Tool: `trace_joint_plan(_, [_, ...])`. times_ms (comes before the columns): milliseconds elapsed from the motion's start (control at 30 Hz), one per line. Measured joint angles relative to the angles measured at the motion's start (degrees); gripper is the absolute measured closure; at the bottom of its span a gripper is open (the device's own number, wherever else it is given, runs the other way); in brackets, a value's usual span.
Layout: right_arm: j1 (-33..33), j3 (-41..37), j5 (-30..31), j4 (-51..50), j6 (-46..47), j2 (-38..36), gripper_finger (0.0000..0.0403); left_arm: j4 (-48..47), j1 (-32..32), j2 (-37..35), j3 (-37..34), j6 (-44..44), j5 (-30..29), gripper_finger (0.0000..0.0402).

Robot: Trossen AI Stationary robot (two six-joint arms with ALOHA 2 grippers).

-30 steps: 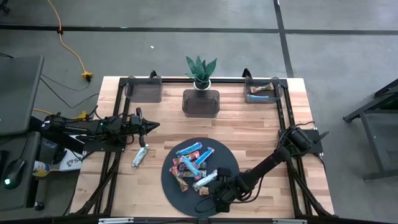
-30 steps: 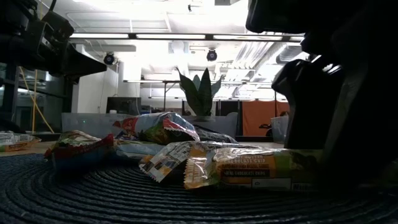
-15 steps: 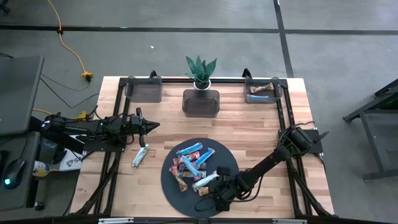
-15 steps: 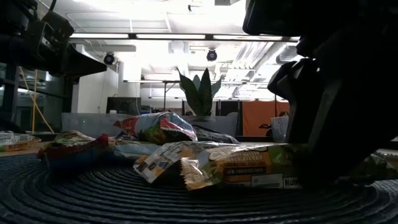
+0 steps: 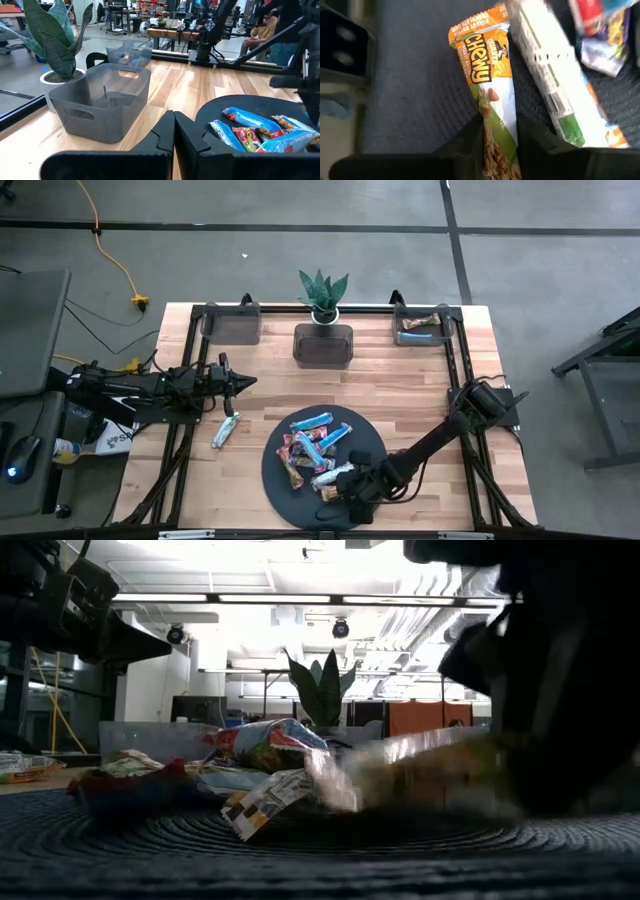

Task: Pick and place Granola Bars by type
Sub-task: Put the yellow granola bar into the right black bin

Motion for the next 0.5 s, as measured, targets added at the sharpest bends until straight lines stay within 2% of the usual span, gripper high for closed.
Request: trace_joint_plan(500, [-3.5,0.1,1.1,2.7,-3.6,-8.9,0.0325,0.0,0.0,0.0,0.0,0.0,0.0,0.0400])
